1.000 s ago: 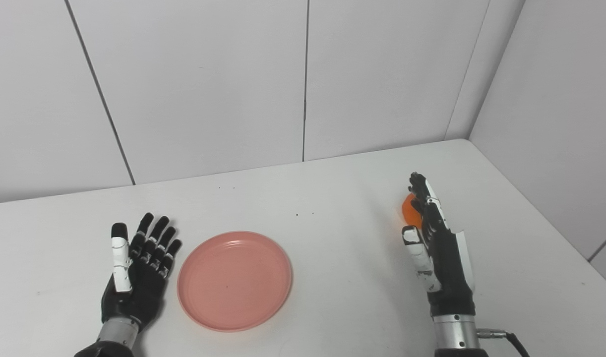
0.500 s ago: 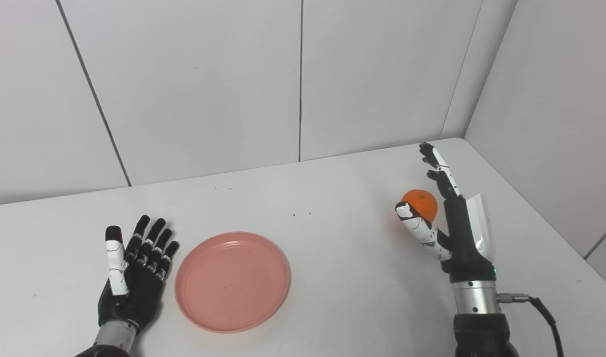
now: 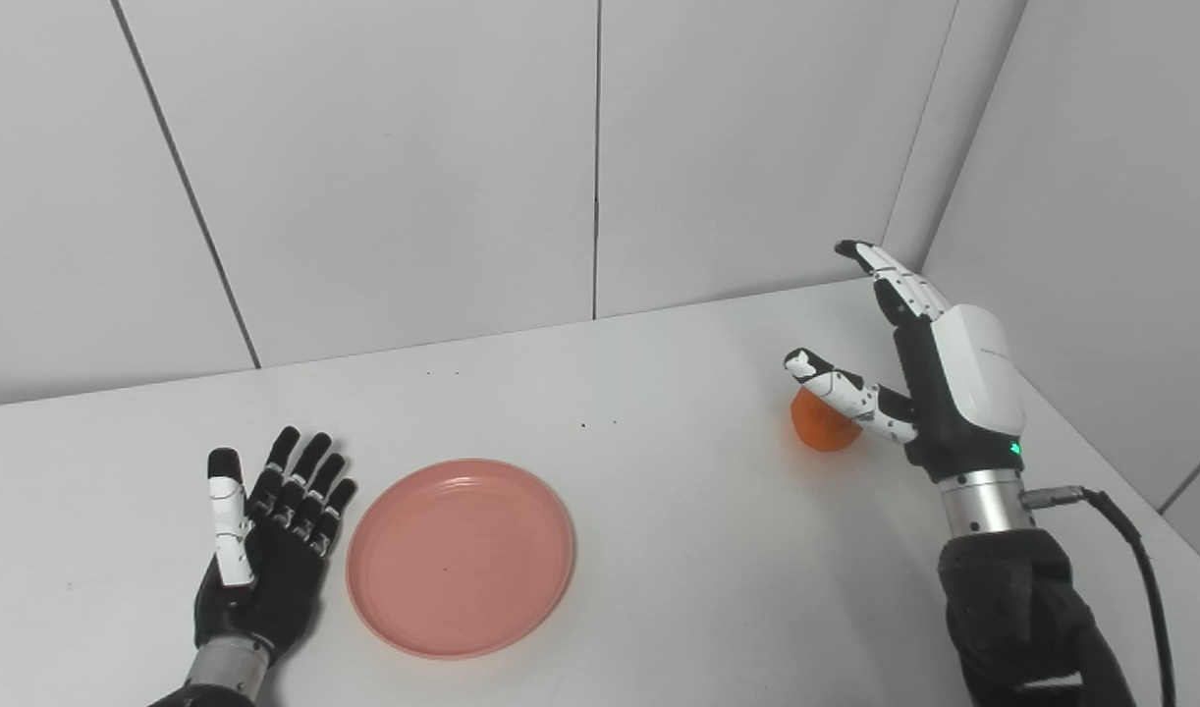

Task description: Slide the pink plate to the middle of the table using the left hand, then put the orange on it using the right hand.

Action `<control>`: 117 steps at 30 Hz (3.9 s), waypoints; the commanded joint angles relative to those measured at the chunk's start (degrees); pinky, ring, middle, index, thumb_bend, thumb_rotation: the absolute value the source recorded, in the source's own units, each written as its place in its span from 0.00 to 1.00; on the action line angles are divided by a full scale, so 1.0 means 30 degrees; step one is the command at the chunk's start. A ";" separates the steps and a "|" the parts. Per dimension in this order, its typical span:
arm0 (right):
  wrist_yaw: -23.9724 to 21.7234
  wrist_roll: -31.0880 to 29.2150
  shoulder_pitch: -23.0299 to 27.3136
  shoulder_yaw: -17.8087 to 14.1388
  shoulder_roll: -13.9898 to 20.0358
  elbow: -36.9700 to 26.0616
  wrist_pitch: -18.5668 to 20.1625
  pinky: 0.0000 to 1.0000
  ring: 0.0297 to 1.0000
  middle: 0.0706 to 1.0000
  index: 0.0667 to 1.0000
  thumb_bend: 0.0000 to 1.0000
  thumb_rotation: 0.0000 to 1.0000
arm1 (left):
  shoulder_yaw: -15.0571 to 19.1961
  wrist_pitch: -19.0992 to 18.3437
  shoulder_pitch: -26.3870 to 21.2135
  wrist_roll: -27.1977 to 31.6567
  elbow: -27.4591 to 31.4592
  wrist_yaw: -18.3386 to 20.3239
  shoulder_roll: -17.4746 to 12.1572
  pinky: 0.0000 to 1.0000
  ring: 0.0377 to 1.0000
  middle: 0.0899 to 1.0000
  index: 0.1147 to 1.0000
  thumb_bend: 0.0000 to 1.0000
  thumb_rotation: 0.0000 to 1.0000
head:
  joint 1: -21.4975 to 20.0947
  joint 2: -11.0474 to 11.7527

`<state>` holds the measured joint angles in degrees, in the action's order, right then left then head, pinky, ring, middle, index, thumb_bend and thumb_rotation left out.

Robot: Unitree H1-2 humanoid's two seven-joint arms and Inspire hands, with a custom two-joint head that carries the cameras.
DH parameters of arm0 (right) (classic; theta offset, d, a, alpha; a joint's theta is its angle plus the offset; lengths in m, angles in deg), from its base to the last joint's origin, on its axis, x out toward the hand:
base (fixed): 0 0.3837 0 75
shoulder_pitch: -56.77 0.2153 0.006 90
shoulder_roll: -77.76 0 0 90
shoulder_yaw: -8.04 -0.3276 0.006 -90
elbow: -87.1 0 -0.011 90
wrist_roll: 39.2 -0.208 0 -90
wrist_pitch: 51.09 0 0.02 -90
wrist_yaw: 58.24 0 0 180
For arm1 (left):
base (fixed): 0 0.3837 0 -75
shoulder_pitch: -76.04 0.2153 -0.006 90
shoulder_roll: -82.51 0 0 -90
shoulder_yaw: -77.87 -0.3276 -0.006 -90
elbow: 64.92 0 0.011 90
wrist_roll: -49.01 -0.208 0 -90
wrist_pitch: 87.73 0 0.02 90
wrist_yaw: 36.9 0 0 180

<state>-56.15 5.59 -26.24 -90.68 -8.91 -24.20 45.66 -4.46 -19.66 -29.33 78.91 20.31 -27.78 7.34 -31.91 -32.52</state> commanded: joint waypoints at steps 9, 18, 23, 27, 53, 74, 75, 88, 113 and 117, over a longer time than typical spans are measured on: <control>-0.3205 0.2290 0.1449 0.0673 0.2568 0.0589 0.1709 0.85 0.87 0.85 0.82 0.90 1.00 | -0.0124 -0.1630 0.1139 0.0283 -0.0497 -0.0728 -0.0291 1.00 1.00 0.97 1.00 0.82 0.82 | 0.0052 -0.0080; -0.5058 0.3215 0.2768 0.1647 0.3722 0.2580 0.2150 0.78 0.82 0.81 0.79 0.91 0.94 | -0.0318 -0.1584 0.1270 0.0490 -0.0457 -0.0577 -0.0439 1.00 1.00 0.98 1.00 0.81 0.83 | 0.0135 -0.0089; -0.5455 0.3172 0.3266 0.1975 0.3948 0.3518 0.2442 0.77 0.81 0.81 0.80 0.92 0.94 | -0.0364 -0.1601 0.1349 0.0585 -0.0348 -0.0580 -0.0488 1.00 1.00 0.98 1.00 0.81 0.82 | 0.0131 -0.0134; -0.5577 0.3188 0.3559 0.2196 0.3980 0.4134 0.2647 0.72 0.80 0.81 0.81 0.91 0.93 | -0.0432 -0.1593 0.1383 0.0503 -0.0268 -0.0513 -0.0566 1.00 1.00 0.99 1.00 0.81 0.83 | 0.0144 -0.0133; -0.3605 0.2635 0.4117 0.3549 0.4162 0.8989 0.2884 0.70 0.79 0.80 0.78 0.91 0.93 | -0.0574 -0.1560 0.1588 0.0511 -0.0247 -0.0600 -0.0542 1.00 1.00 0.97 1.00 0.83 0.81 | 0.0338 -0.0291; 0.0678 0.0711 0.3029 0.4852 0.3638 1.0697 0.0797 0.12 0.15 0.18 0.25 0.56 0.46 | -0.0638 -0.1638 0.1373 0.0773 -0.0104 -0.0797 -0.0765 1.00 1.00 0.95 1.00 0.86 0.78 | 0.0475 -0.0630; 0.0708 0.0604 0.2993 0.4954 0.3674 1.0678 0.0780 0.12 0.15 0.18 0.25 0.56 0.46 | -0.0648 -0.1639 0.1360 0.0778 -0.0099 -0.0810 -0.0778 1.00 0.99 0.95 1.00 0.86 0.78 | 0.0475 -0.0630; -0.0059 -0.0984 0.2617 0.5573 0.4302 0.9928 0.0438 0.13 0.16 0.20 0.24 0.53 0.48 | -0.0863 -0.1630 0.1281 0.1053 -0.0099 -0.0784 -0.0895 1.00 1.00 0.96 1.00 0.86 0.77 | 0.0505 -0.0849; -0.1467 -0.2051 0.3261 0.4304 0.5568 0.4596 -0.0146 0.10 0.12 0.16 0.23 0.51 0.53 | -0.1378 -0.0872 0.1679 0.0090 -0.0062 -0.0768 0.0139 1.00 0.99 0.96 1.00 0.90 0.78 | 0.3261 -0.1391; -0.2197 -0.2601 0.3666 0.4011 0.5826 0.3641 -0.0244 0.11 0.13 0.17 0.24 0.51 0.54 | -0.1451 -0.0753 0.1838 -0.0325 0.0110 -0.0983 0.0505 1.00 0.99 0.95 1.00 0.91 0.78 | 0.4209 -0.1442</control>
<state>-62.73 -1.37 -17.77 -77.44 6.80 -10.34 47.07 -7.98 -19.37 -26.95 80.04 22.74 -28.26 8.32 -20.74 -36.83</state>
